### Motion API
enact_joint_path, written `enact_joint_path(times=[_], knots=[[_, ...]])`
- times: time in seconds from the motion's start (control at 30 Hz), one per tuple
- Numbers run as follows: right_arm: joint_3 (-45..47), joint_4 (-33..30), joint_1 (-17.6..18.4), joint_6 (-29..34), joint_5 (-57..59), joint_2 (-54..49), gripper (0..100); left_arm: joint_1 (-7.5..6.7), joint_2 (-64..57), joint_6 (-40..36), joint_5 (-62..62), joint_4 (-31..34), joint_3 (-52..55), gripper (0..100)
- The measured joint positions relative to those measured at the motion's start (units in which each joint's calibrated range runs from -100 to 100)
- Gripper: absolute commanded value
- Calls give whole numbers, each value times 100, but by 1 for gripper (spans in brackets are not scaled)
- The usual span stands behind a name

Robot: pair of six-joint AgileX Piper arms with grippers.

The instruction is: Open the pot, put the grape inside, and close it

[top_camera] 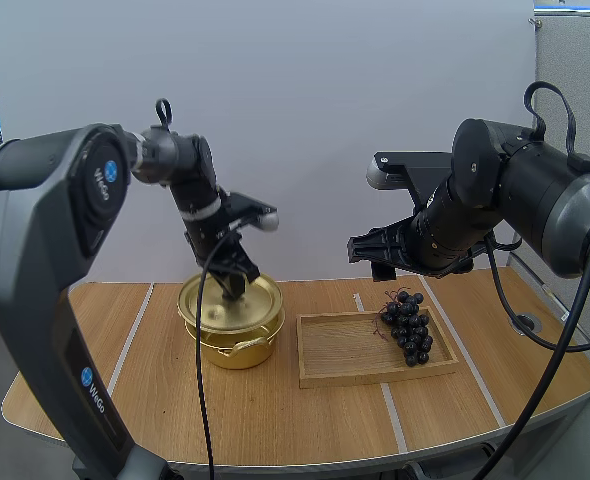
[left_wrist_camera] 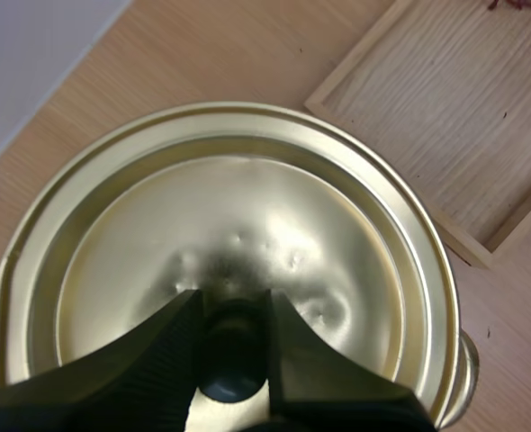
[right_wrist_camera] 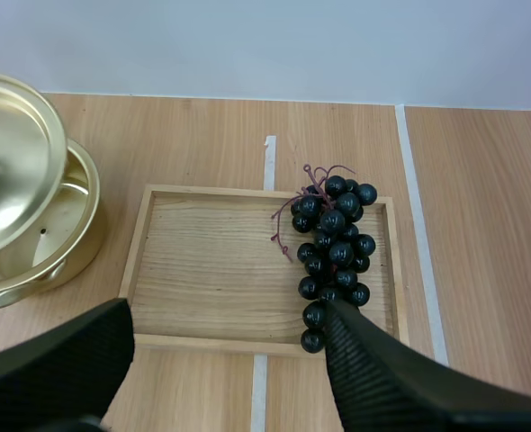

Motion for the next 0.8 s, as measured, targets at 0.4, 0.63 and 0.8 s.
enact_joint_path(times=[0.4,0.63,0.8], knots=[[0,0,0,0,0,0,100,0,-1022,-236,281,145,-954,0],[0,0,0,0,0,0,100,0,-1664,-672,358,476,-2210,0],[0,0,0,0,-13,0,100,0,-1809,-821,358,498,-2745,0]])
